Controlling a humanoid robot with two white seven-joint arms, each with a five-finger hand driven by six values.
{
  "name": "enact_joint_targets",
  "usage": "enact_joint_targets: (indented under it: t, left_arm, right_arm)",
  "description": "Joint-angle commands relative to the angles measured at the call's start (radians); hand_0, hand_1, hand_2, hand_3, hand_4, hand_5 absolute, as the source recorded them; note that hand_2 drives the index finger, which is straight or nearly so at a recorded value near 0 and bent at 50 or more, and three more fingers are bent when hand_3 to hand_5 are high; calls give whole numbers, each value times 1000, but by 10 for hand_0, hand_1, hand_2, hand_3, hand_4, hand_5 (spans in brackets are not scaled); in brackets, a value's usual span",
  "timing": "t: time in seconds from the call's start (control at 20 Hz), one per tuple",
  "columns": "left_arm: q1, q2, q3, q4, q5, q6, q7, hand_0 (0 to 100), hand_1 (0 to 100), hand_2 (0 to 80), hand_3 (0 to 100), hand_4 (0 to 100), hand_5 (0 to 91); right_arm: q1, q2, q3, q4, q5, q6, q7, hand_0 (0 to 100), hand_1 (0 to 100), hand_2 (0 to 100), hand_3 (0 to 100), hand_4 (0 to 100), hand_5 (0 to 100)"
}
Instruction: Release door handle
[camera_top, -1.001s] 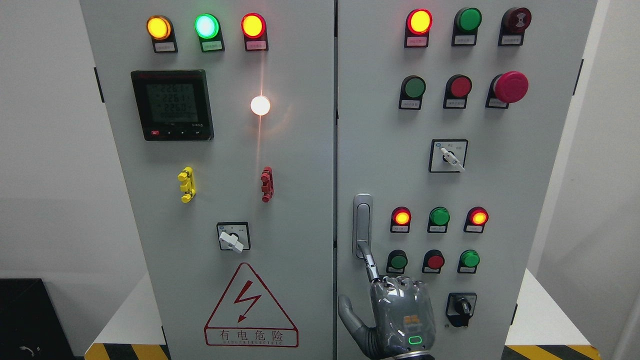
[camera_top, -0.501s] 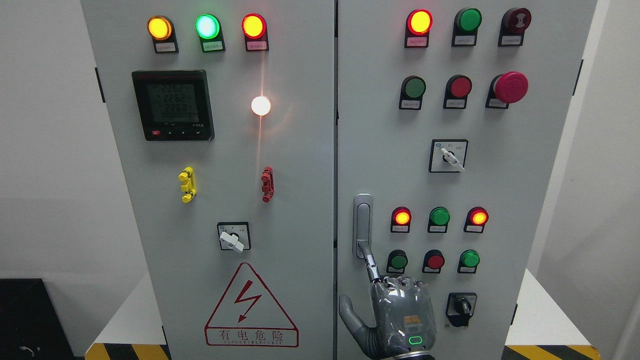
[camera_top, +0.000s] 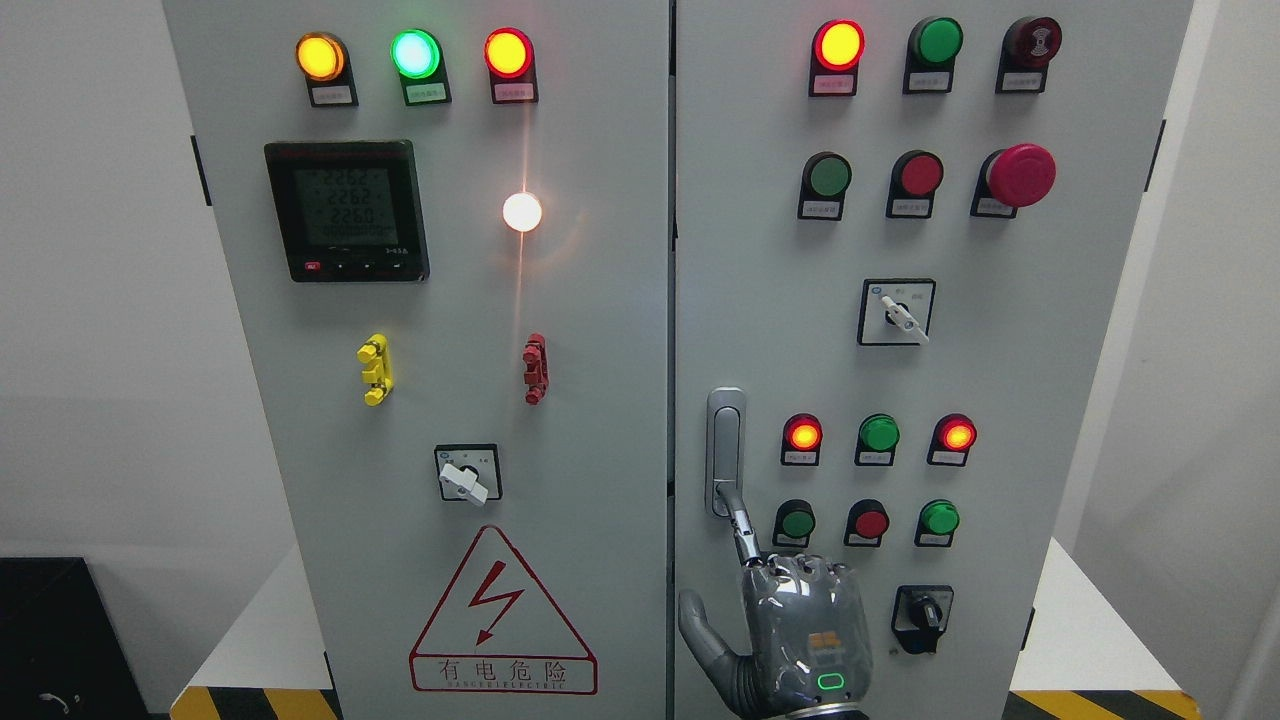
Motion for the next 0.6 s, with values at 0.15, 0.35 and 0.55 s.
enact_joint_targets:
  t: [0.15, 0.35, 0.55]
  left_arm:
    - [20, 0, 0, 0, 0, 0, 0, 120, 556, 0, 0, 0, 0]
    - [20, 0, 0, 0, 0, 0, 0, 120, 556, 0, 0, 0, 0]
    - [20, 0, 0, 0, 0, 0, 0, 120, 556, 0, 0, 0, 0]
  right_arm:
    - [2, 1, 12, 2, 0, -2, 1, 453, 293, 0, 1000, 1000, 1000]
    - [3, 1, 12, 2, 0, -2, 1, 454, 293, 0, 1000, 1000, 1000]
    - [3, 1, 12, 2, 0, -2, 1, 454, 294, 0, 1000, 1000, 1000]
